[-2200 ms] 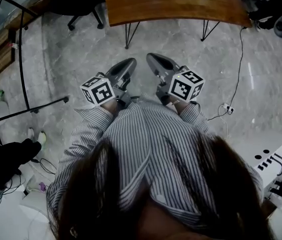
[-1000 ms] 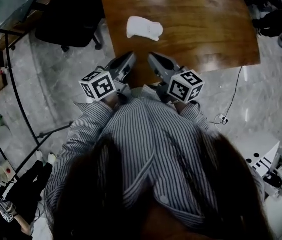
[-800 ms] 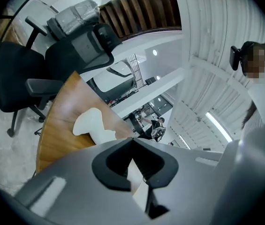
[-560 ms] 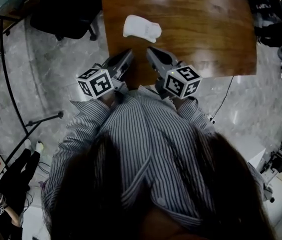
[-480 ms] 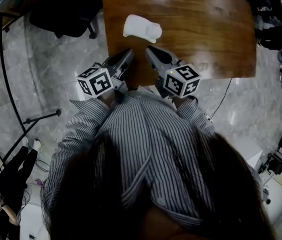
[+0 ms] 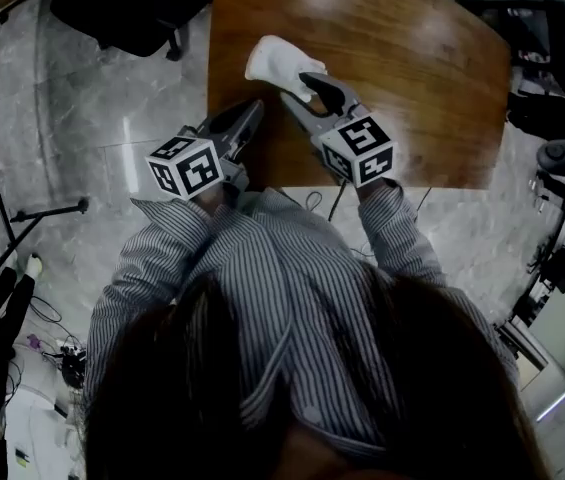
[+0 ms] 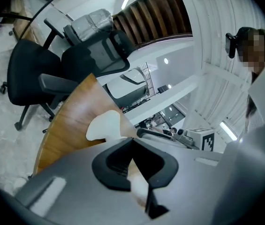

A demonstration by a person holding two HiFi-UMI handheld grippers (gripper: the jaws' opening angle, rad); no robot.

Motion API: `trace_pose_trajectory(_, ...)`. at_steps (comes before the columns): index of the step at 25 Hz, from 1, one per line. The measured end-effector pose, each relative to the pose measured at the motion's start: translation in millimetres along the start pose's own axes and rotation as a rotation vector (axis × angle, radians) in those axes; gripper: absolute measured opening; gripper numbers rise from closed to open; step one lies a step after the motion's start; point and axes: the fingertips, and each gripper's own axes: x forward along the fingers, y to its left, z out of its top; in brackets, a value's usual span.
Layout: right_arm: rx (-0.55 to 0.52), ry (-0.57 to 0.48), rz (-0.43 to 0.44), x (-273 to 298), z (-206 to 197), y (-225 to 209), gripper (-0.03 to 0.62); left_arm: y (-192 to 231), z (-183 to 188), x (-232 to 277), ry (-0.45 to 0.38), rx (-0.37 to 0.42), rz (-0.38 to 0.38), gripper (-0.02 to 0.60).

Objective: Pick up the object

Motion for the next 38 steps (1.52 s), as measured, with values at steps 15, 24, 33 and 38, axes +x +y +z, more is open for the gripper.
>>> trace_pose_trajectory(15,-0.519,0.246,0.004,47.8,-21.9,-26.3,0.344,22.5,-10.8,8.8,-0.06,-0.068,0.018,0.0)
trace_pose_trajectory(24,-0.53,0.343,0.073,67.1,-36.4,-30.1,0.397,25.1,-10.7,7.0,-0.073,-0.077,0.024,0.0)
trace_pose_trajectory(33,-0.533,0.369,0.057,79.4,-34.3,-34.3,0.403,32.3,-9.9,-0.5,-0.063,-0.078,0.04,0.0)
trace_pose_trajectory(38,-0.513,0.348,0.019,78.9,-32.1,-39.0,0.403,32.0,-12.1,-3.7,-0.047,-0.069,0.046,0.0)
